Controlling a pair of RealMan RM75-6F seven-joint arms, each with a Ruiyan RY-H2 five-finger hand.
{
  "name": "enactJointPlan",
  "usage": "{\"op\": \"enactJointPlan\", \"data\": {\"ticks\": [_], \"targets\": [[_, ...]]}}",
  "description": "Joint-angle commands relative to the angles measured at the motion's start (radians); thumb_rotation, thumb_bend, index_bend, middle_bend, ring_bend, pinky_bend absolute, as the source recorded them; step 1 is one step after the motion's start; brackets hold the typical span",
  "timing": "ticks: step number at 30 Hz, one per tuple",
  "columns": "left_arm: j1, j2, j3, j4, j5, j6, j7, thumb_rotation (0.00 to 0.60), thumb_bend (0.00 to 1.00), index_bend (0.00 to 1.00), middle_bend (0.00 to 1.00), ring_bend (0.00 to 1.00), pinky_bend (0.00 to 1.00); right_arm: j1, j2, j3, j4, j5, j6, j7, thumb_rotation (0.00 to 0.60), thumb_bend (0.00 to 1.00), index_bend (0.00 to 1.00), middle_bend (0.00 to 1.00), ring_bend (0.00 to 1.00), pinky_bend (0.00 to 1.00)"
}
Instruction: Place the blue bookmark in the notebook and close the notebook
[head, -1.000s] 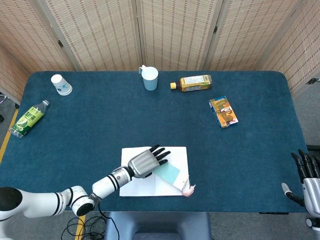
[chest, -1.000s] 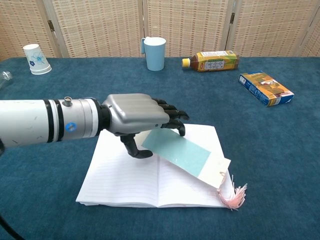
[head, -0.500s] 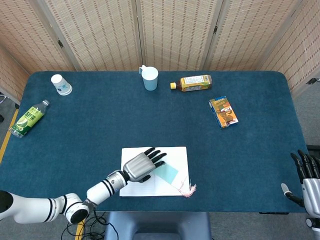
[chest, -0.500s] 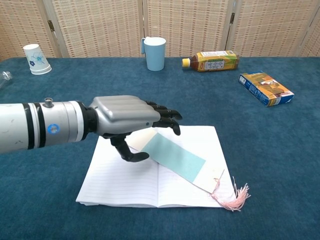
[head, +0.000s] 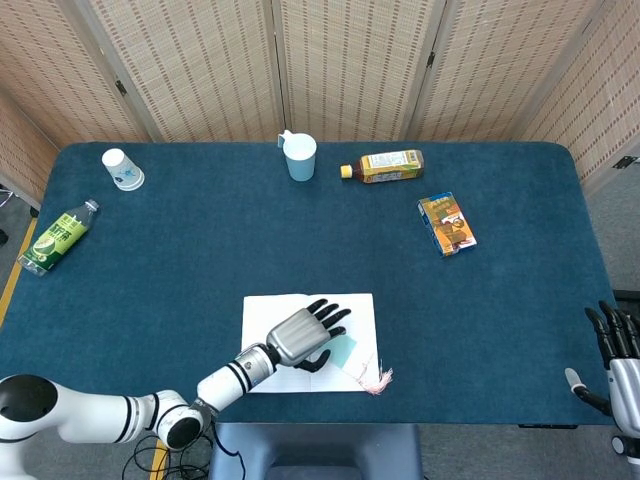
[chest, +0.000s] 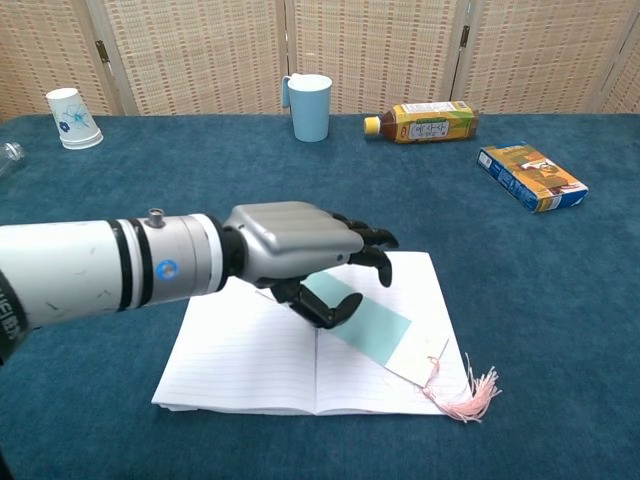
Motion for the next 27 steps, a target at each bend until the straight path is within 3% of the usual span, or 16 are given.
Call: {"op": "enactJointPlan", "data": {"ticks": [1, 15, 27], "targets": [[-0.015, -0.026, -0.006, 0.016, -0.040, 0.010, 0.024, 0.319, 0.65, 0.23, 0.00, 0.00, 0.11, 0.000, 0.001, -0.001, 0.000, -0.001, -0.001, -0.001, 0.600, 0.21, 0.00, 0.03, 0.00, 0.00], [-0.072, -0.118, 0.017, 0.081, -0.211, 0.047, 0.168, 0.269, 0.65, 0.23, 0.00, 0.00, 0.11, -0.001, 0.002, 0.000, 0.005, 0.004, -0.006, 0.007, 0.600, 0.21, 0.00, 0.03, 0.00, 0.00], [-0.079, -0.113, 0.053, 0.028, -0.197, 0.077, 0.194, 0.259, 0.65, 0.30, 0.00, 0.00, 0.11, -0.001, 0.000, 0.001, 0.006, 0.006, -0.007, 0.009, 0.600, 0.21, 0.00, 0.03, 0.00, 0.00]]}}
